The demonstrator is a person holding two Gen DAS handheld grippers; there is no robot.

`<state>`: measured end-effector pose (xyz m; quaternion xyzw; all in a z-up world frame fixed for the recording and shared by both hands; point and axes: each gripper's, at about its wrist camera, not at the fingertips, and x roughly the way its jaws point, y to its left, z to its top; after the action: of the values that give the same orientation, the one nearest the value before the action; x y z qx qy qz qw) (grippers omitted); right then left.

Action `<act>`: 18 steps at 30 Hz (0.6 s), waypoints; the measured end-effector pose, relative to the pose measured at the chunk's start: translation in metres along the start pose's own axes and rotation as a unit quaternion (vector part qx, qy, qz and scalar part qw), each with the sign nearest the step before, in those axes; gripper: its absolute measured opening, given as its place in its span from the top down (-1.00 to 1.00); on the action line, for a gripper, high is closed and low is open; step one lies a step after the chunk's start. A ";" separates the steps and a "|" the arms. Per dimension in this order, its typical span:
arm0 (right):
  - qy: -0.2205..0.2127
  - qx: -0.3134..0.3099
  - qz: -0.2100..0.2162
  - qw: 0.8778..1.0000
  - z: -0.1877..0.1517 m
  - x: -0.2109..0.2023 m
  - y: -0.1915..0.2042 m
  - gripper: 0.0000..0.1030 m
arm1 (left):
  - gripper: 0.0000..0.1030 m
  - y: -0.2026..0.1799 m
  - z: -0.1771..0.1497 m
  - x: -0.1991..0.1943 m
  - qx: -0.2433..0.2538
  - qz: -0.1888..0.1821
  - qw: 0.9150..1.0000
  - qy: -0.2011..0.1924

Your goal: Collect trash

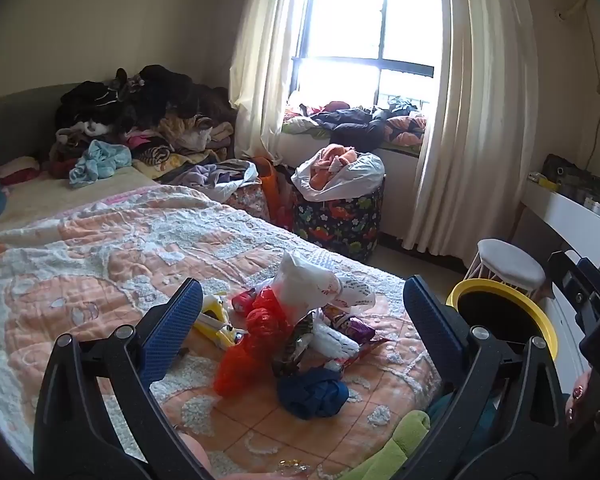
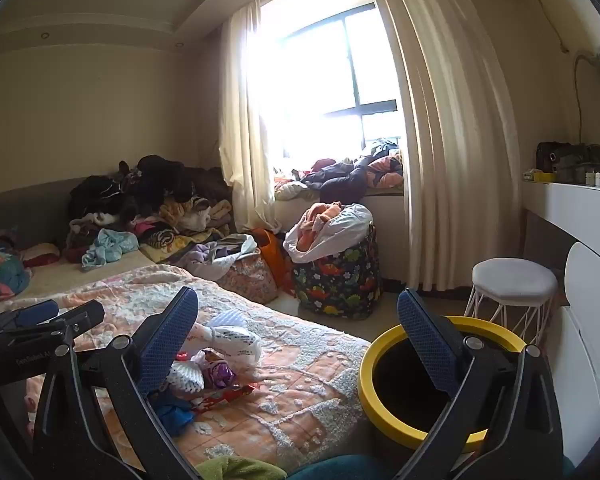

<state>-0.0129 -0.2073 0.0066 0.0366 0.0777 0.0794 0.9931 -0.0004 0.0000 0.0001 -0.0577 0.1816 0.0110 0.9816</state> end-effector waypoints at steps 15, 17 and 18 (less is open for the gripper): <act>0.002 -0.002 -0.001 1.000 -0.001 0.000 0.000 -0.88 | -0.79 -0.008 0.006 -0.002 0.000 -0.002 1.000 -0.002; 0.002 -0.002 -0.001 1.000 -0.001 0.000 -0.001 -0.88 | -0.79 -0.007 0.005 -0.002 0.000 -0.003 1.000 -0.003; 0.002 -0.002 -0.001 1.000 -0.001 0.000 -0.001 -0.88 | -0.79 -0.010 0.007 -0.002 0.001 -0.003 1.000 -0.003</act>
<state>-0.0129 -0.2083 0.0057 0.0348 0.0798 0.0786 0.9931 0.0012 -0.0092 0.0085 -0.0572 0.1785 0.0081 0.9823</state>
